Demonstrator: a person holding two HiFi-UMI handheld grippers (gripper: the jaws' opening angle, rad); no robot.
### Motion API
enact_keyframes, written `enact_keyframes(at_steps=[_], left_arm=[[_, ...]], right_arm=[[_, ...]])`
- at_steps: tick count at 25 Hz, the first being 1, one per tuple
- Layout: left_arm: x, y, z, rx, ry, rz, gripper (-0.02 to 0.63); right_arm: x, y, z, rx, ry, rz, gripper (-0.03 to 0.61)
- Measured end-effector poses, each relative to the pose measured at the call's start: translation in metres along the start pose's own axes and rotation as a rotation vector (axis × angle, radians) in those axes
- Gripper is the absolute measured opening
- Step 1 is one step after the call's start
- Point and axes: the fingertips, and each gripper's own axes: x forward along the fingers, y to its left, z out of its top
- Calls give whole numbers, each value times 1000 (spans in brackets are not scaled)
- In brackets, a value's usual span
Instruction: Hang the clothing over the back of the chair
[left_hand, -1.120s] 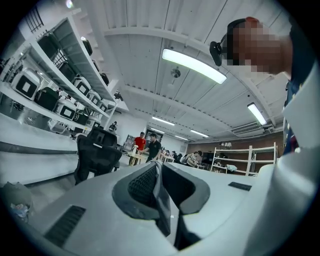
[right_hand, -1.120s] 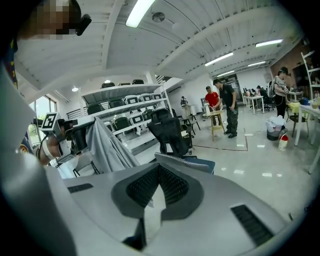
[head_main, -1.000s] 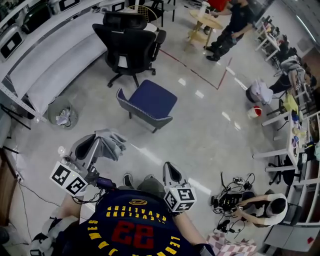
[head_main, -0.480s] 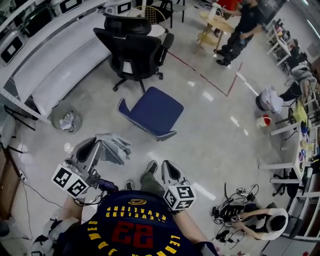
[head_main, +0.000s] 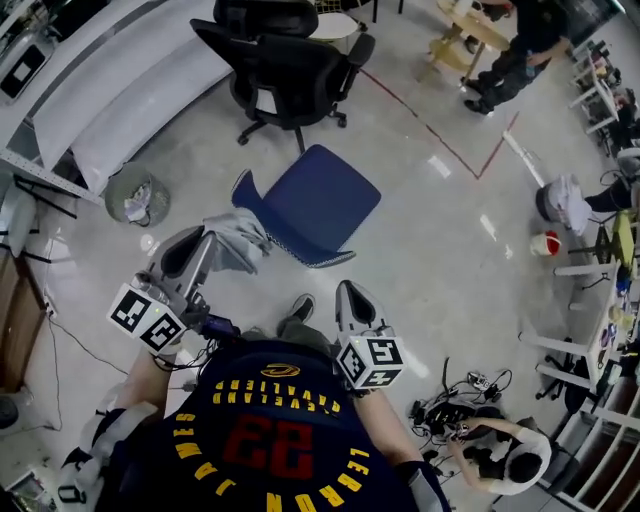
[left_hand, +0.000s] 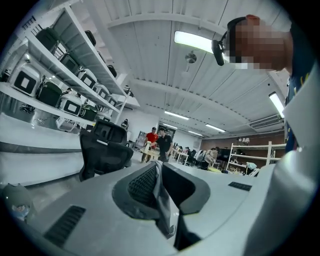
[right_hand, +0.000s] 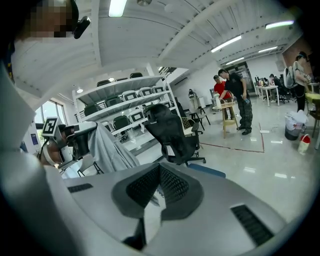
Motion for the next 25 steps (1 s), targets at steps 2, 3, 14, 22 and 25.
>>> enact_keyframes(at_steps=[2,3,14,22,25], left_arm=[[21,3,-8,7,15,6,46],[28,5,-15,7,32,12,46],[94,31,-60,-44,176,-16,46],[162,47,-75,-10,268,-136,46],[191,70,-103,-28,330,-135,46]], right_arm=[[7,-16,8,1,-7,1,8],[8,-21,7,7,-3,1,8],[10,-65,-2,101,15,-88,8],[5,-77,-13,192,-5,-206,8],[6,-80,-17,213,-7,-245,8]])
